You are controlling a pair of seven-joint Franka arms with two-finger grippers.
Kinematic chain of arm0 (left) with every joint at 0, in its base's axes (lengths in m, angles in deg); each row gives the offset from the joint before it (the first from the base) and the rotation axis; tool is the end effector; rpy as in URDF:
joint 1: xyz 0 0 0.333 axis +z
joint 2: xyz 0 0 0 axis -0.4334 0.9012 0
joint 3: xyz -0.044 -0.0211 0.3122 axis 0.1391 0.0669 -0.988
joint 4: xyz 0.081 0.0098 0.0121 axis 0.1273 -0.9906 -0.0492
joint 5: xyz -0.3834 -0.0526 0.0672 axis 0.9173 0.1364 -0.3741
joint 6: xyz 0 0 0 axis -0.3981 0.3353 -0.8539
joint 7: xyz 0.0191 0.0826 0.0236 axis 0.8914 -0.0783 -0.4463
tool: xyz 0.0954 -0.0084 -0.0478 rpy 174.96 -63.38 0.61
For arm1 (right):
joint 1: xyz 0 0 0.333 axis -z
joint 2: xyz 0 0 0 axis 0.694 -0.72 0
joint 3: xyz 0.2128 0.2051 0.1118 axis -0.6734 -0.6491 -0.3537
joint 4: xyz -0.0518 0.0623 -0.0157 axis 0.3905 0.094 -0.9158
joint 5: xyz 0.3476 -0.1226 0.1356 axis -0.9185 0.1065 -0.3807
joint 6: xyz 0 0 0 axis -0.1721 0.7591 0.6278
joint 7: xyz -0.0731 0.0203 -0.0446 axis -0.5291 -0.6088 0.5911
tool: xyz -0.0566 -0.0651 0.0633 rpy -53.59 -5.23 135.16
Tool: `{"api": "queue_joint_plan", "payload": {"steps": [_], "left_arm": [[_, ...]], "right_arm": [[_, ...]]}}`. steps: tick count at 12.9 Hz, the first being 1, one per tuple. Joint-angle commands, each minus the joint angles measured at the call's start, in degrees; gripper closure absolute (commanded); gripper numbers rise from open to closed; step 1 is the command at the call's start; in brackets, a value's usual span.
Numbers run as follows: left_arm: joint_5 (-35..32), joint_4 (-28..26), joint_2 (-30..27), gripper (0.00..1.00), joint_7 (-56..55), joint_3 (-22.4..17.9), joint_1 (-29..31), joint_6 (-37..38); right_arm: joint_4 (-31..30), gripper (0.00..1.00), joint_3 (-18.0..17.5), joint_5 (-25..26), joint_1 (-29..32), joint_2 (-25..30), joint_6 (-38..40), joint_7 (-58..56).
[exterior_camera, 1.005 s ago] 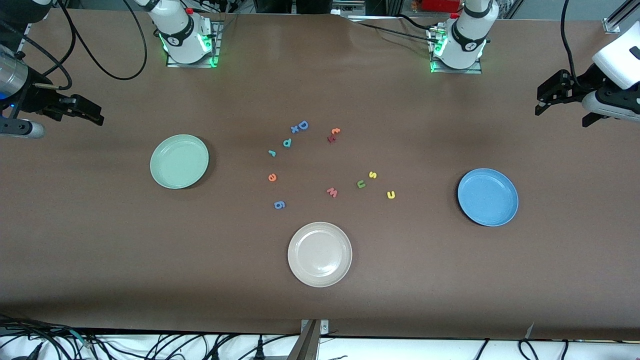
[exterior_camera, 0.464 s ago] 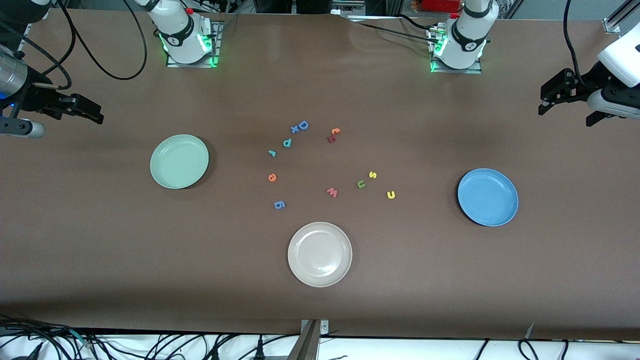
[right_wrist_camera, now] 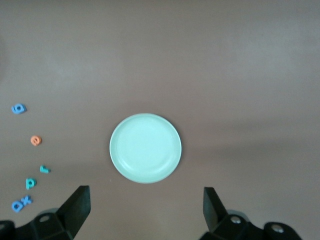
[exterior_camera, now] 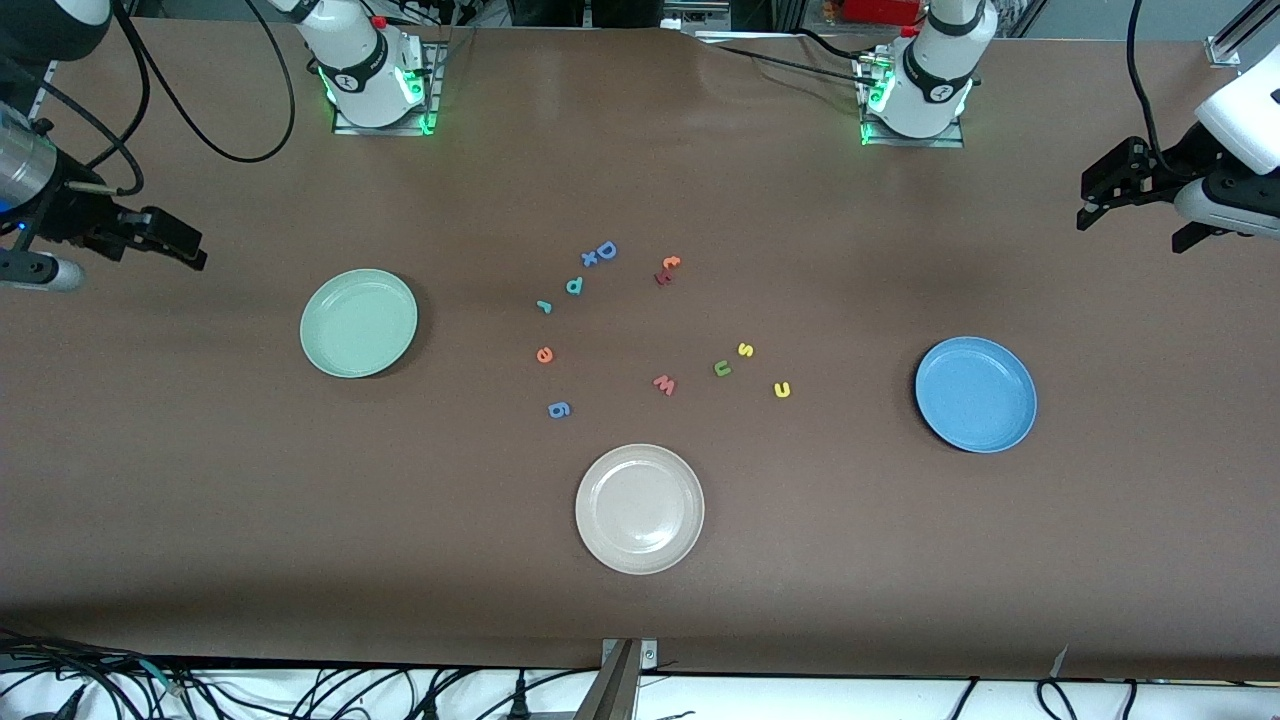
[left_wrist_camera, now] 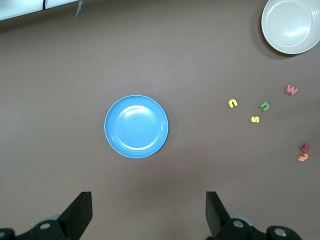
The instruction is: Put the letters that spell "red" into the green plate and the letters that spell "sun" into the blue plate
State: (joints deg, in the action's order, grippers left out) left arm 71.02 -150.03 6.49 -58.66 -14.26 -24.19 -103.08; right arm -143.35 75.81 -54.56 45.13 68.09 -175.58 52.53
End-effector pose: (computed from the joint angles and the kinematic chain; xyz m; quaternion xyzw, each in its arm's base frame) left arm 0.5410 -0.0293 0.6436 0.9921 -0.1239 0.0172 0.0054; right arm 0.5670 0.0113 0.5693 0.9987 -0.0506 -0.0068 0.0056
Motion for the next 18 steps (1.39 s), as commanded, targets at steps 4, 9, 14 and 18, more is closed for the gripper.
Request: {"api": "queue_joint_plan", "payload": {"steps": [4, 9, 14, 18], "left_arm": [[-1.7, 0.5, -0.3, 0.0, 0.0, 0.3, 0.1, 0.1], [-1.7, 0.5, -0.2, 0.0, 0.0, 0.3, 0.1, 0.1], [-1.7, 0.5, -0.3, 0.0, -0.1, 0.3, 0.1, 0.1], [-1.7, 0.5, -0.3, 0.0, -0.1, 0.3, 0.1, 0.2]], "right_arm": [[0.6, 0.0, -0.3, -0.9, -5.4, -2.7, -0.8, 5.0], [0.5, 0.0, -0.3, -1.0, -14.6, -6.8, -1.0, 6.0], [-1.2, 0.0, -0.3, -1.0, -23.4, -12.2, -7.2, 22.1], [-8.9, 0.0, -0.6, -1.1, -29.2, -12.0, -14.7, 39.5]]}}
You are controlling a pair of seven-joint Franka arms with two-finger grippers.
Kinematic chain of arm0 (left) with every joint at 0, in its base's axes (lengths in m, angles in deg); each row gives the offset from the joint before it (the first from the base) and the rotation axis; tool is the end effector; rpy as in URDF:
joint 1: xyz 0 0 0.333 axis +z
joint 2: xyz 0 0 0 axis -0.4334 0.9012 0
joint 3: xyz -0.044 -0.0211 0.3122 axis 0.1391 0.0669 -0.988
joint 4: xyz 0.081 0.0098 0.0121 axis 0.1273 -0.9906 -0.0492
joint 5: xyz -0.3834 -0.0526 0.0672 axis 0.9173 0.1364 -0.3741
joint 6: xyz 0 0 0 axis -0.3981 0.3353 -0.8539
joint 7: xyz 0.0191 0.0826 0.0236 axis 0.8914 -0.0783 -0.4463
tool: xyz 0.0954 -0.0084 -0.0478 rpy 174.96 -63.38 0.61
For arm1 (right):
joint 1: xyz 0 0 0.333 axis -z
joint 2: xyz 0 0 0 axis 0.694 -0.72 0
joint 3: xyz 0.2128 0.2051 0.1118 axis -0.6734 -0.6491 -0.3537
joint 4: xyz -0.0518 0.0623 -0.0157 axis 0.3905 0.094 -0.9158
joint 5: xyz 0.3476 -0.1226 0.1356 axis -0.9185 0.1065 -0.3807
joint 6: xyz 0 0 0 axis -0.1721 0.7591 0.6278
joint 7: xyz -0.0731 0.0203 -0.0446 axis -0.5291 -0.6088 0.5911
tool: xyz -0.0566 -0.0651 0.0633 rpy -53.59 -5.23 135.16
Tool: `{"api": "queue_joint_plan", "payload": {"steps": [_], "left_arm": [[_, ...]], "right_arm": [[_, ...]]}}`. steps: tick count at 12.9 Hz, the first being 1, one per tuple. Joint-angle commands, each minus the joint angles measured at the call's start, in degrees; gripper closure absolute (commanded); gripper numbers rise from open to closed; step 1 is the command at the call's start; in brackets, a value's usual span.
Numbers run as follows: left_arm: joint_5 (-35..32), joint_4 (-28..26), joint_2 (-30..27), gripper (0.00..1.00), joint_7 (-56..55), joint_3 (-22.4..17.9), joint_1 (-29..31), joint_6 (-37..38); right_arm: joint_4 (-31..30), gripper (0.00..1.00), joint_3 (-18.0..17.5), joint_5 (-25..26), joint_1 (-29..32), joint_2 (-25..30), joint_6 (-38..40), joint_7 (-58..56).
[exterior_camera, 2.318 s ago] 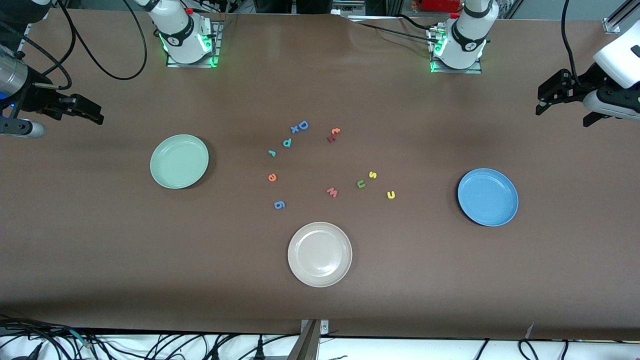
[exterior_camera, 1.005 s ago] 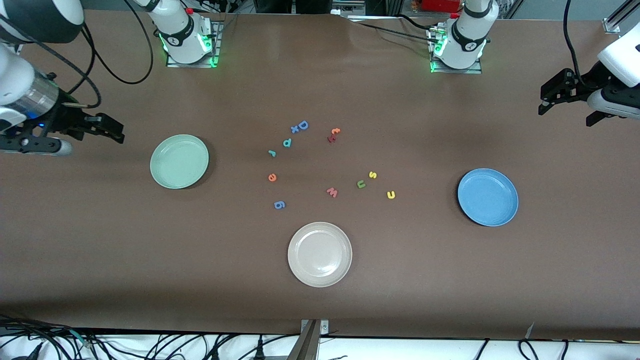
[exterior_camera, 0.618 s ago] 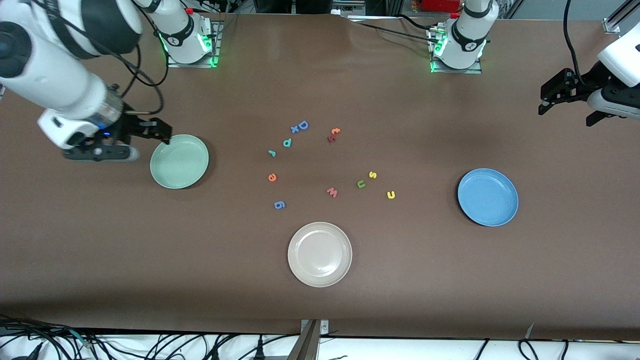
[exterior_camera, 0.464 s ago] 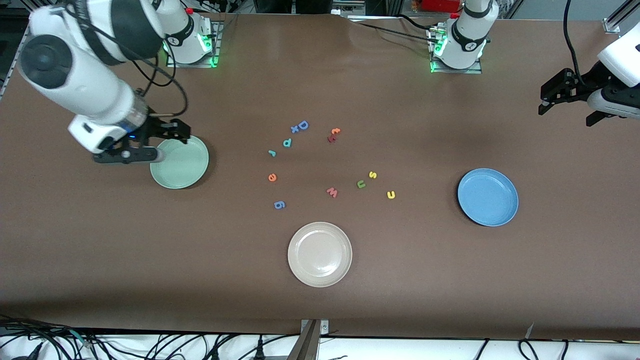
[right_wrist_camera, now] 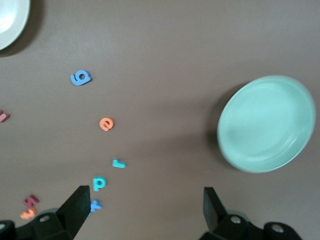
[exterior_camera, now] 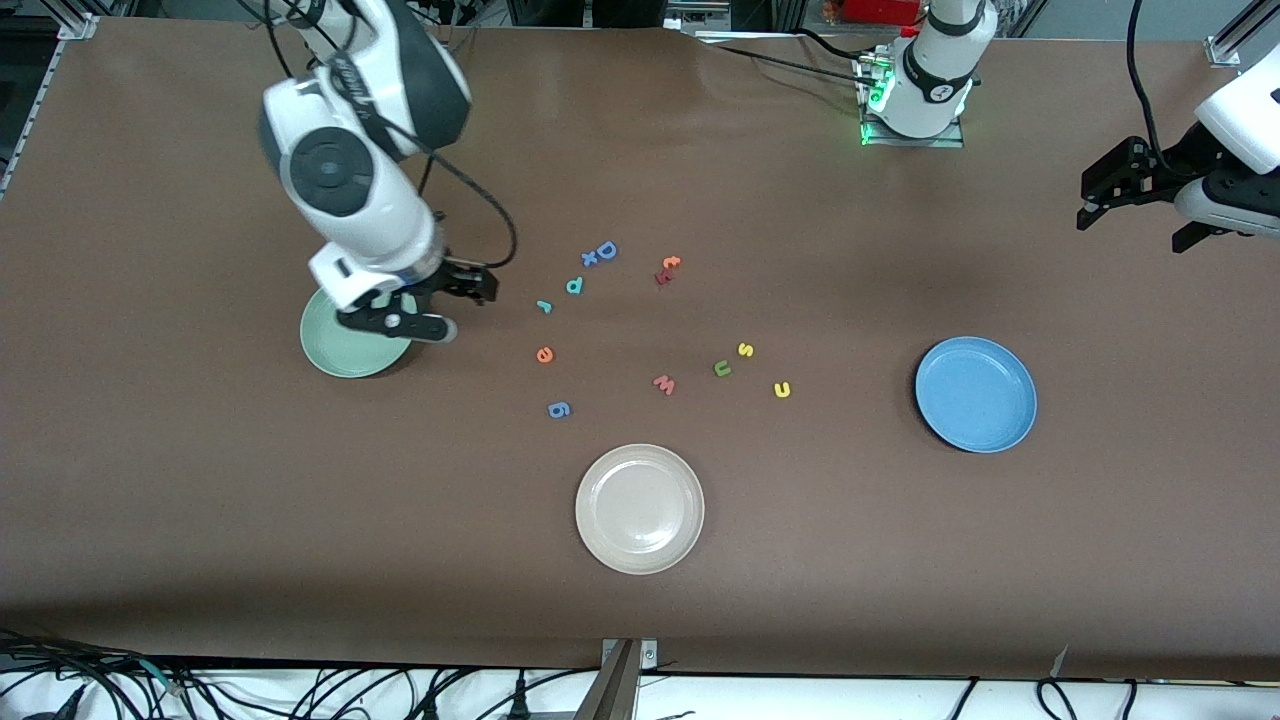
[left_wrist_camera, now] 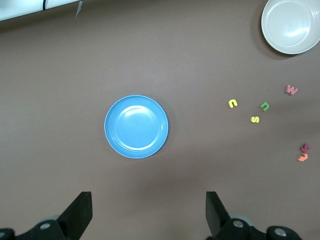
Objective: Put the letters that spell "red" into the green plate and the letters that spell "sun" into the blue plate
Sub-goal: 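Move the right gripper over the green plate toward the letters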
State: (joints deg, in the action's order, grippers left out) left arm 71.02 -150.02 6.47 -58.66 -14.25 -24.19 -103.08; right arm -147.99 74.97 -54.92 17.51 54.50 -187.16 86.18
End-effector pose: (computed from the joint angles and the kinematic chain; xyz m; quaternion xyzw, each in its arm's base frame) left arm 0.5409 -0.0294 0.6439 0.9921 -0.1240 0.0175 0.0054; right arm 0.5355 0.3028 0.4065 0.9933 -0.0958 -0.0560 0.0333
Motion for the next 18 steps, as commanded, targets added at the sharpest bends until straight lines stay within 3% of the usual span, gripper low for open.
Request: {"api": "queue_joint_plan", "payload": {"steps": [1, 5, 9, 10, 12, 14, 18], "left_arm": [[-1.7, 0.5, -0.3, 0.0, -0.1, 0.3, 0.1, 0.2], [-1.7, 0.5, -0.3, 0.0, -0.1, 0.3, 0.1, 0.2], [-1.7, 0.5, -0.3, 0.0, -0.1, 0.4, 0.1, 0.2], [-1.7, 0.6, -0.3, 0.0, 0.0, 0.4, 0.1, 0.2], [-1.5, 0.8, 0.9, 0.0, -0.4, 0.3, 0.0, 0.1], [-1.4, 0.7, 1.8, 0.0, -0.8, 0.1, 0.3, -2.0], [-1.3, -2.9, 2.5, 0.0, -0.8, 0.3, 0.3, -3.0]], "right_arm": [[-5.4, 0.0, -1.1, -0.7, -2.1, 1.6, -3.9, 8.0], [-17.2, 0.0, -7.2, -0.6, -2.6, 1.3, -19.5, 18.9], [-22.1, 0.02, -8.0, -0.6, -5.8, -3.0, -27.5, 20.5], [-22.0, 0.11, -8.0, -0.5, -7.2, -4.5, -29.0, 20.5], [-21.8, 0.4, -7.9, -0.4, -7.8, -7.2, -32.7, 20.5], [-21.6, 0.57, -7.9, 0.1, -7.9, -8.6, -35.0, 20.5], [-21.5, 0.58, -7.7, 0.4, -8.0, -11.1, -39.6, 20.4]]}}
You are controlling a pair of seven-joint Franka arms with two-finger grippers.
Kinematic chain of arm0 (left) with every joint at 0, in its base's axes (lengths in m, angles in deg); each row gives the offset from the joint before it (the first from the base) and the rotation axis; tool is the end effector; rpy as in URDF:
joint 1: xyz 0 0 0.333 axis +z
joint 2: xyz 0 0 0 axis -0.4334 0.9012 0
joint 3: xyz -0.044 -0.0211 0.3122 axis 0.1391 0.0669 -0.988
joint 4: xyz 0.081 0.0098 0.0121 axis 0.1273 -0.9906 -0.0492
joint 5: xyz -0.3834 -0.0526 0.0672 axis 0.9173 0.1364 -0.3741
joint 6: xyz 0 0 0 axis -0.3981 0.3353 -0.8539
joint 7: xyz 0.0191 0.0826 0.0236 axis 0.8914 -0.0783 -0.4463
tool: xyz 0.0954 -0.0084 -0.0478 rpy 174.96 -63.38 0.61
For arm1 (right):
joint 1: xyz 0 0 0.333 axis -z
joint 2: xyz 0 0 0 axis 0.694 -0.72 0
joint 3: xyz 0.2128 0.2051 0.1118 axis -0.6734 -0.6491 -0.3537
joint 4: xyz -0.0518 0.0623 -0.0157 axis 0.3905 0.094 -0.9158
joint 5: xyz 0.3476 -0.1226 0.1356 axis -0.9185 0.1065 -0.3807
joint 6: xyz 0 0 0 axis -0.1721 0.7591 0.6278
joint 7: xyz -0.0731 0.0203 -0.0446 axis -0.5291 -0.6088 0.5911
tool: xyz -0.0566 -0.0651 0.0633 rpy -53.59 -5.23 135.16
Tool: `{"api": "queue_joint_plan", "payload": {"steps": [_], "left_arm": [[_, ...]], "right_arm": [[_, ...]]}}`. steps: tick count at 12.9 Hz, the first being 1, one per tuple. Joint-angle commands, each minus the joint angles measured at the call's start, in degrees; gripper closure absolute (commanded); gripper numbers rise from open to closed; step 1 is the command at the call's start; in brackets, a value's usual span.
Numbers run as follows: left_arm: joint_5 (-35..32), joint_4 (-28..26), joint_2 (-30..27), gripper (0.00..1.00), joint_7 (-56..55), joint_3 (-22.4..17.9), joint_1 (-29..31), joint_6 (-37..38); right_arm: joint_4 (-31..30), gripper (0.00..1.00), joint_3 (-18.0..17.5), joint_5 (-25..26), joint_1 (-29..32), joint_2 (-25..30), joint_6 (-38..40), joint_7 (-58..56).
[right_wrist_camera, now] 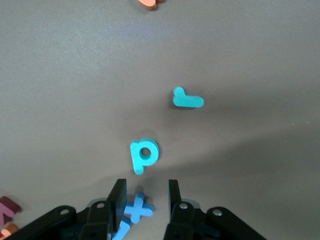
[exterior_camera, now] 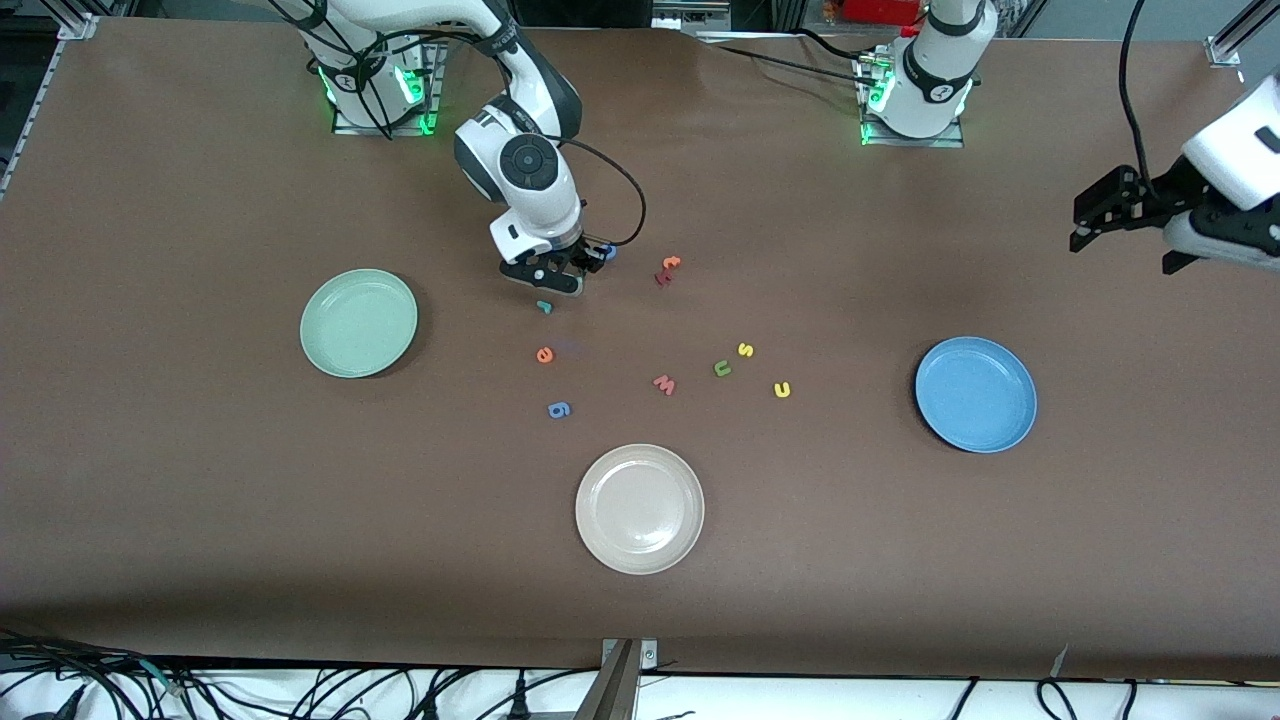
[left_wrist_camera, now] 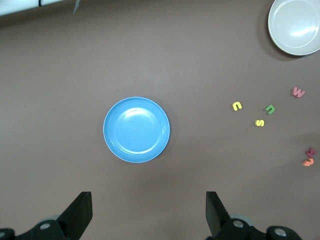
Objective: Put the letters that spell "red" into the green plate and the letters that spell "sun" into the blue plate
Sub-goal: 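Grasp the teal p with the right gripper while the left gripper advances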
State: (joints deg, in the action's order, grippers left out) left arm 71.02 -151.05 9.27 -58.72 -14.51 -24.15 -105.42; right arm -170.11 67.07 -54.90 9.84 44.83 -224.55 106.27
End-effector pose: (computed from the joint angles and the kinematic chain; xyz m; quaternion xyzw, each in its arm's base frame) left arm 0.5593 -0.0263 0.6122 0.9927 -0.1205 0.0047 0.0082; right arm 0.3976 0.4032 0.2006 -0.9891 0.1413 0.0384 0.0135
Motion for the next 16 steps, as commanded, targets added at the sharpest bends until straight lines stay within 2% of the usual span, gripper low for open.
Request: {"api": "queue_joint_plan", "payload": {"steps": [1, 4, 7, 9, 12, 13, 15, 16], "left_arm": [[-1.0, -2.3, -0.5, 0.0, -0.7, 0.5, 0.2, -0.7], [-0.7, -5.4, -0.5, 0.0, -0.6, 0.6, 0.1, -2.3], [-0.7, -12.0, -0.3, 0.0, 0.2, 0.7, 0.1, -6.2], [-0.5, -12.2, 0.0, 0.0, 0.2, 0.7, 0.1, -6.4], [-0.4, -15.7, 3.0, 0.0, 0.2, 0.7, -0.2, -13.7], [1.7, -16.8, 4.2, 0.0, -0.4, 0.7, -0.5, -14.8], [7.1, -17.8, 5.7, 0.0, -0.9, 0.6, -0.6, -17.3], [7.4, -17.9, 6.7, 0.01, -1.8, 0.7, -0.9, -19.4]], "right_arm": [[0.8, 0.58, 0.3, 1.0, -0.3, -1.6, -2.8, 0.3], [1.2, 0.58, 1.1, 4.9, -0.3, -2.6, -2.9, 0.4], [1.1, 0.58, 1.3, 5.2, -0.4, -3.8, -4.6, 0.4], [1.1, 0.58, 1.3, 5.2, -0.3, -4.9, -7.1, 0.5], [0.8, 0.58, 1.3, 5.2, -0.3, -5.0, -7.2, 0.5], [0.6, 0.61, 1.3, 5.3, -0.3, -5.2, -7.2, 0.5], [0.8, 0.81, 1.3, 5.3, -0.3, -5.2, -7.1, 0.4], [0.8, 0.91, 1.3, 5.3, -0.3, -5.0, -6.8, 0.3]]}}
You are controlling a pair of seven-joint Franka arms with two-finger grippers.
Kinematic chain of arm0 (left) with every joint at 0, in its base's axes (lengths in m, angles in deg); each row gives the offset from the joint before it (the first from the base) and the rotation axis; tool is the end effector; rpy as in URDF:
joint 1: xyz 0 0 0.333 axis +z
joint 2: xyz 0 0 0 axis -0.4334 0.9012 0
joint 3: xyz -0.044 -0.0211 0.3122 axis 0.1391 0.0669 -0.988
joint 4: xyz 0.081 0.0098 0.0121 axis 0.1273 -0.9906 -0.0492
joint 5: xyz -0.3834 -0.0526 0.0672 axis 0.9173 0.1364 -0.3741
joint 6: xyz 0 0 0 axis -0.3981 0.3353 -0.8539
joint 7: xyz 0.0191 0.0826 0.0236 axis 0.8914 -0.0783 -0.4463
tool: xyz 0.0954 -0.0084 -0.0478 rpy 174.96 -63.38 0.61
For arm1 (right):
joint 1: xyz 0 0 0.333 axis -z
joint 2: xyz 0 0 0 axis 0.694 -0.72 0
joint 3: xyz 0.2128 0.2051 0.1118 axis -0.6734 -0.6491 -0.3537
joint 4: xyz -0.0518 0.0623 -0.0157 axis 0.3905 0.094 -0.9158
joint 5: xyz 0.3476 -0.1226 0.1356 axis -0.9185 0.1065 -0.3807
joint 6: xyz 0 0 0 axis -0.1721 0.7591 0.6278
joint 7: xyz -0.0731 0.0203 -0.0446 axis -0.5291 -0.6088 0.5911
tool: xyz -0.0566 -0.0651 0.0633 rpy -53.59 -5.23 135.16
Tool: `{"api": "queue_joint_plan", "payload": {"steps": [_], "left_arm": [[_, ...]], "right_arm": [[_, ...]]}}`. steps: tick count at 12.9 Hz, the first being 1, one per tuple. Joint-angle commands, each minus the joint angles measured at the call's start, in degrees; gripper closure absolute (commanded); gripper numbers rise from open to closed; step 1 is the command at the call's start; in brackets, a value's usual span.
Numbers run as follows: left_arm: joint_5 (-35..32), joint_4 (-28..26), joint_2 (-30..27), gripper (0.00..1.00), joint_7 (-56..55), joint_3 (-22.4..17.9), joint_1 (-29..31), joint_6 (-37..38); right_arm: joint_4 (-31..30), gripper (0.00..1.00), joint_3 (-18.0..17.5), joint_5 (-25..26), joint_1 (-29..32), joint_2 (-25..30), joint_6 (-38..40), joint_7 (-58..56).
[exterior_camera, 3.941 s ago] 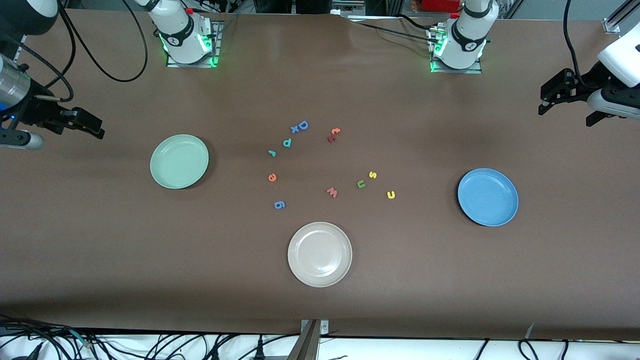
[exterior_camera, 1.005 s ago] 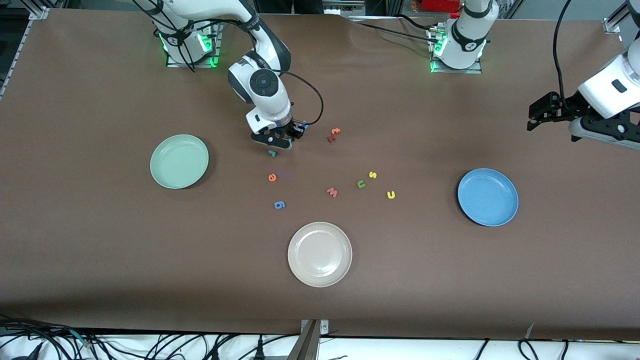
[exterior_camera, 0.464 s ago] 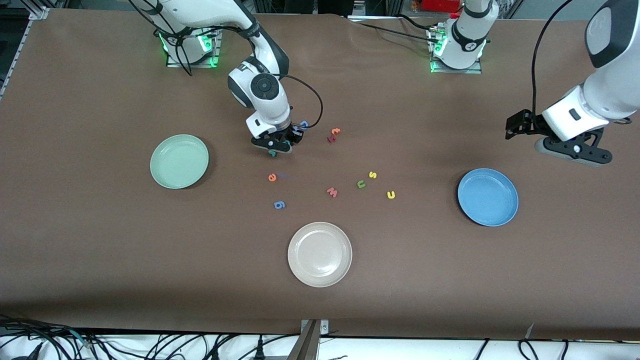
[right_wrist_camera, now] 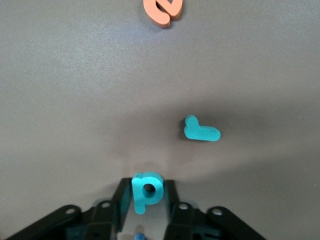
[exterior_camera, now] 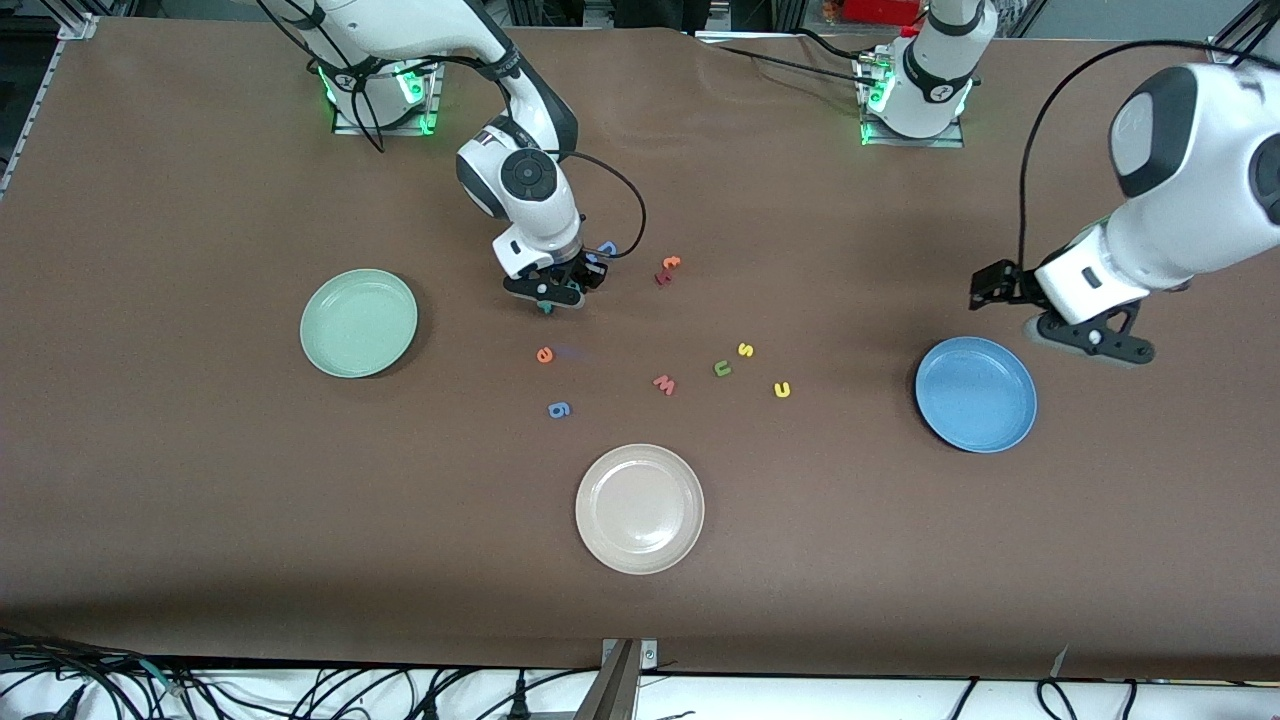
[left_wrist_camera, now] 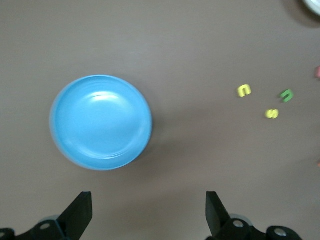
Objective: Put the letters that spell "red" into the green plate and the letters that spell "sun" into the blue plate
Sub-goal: 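Grasp the teal p with the right gripper while the left gripper advances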
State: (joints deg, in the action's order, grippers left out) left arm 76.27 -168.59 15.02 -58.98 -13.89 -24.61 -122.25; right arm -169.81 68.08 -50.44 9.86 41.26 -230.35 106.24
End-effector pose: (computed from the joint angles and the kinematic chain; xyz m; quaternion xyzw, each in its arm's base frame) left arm 0.5734 -0.0428 0.4349 0.9914 -0.1073 -0.0484 0.0577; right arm 0.4057 0.4006 0.1759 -0.9926 0.1187 0.0104 0.0215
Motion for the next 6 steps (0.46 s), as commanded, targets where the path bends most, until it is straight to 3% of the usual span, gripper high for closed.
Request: {"api": "queue_joint_plan", "payload": {"steps": [1, 6], "left_arm": [[2.2, -0.6, 2.0, 0.02, -5.3, 0.4, -1.7, -4.5], [-1.2, 0.0, 8.4, 0.02, -29.3, 0.3, -11.0, -8.1]], "right_arm": [[0.5, 0.92, 0.8, 1.0, -0.3, -1.2, -0.9, 0.2], [0.8, 0.94, 5.3, 1.2, -0.1, 5.1, 7.5, -7.6]]}}
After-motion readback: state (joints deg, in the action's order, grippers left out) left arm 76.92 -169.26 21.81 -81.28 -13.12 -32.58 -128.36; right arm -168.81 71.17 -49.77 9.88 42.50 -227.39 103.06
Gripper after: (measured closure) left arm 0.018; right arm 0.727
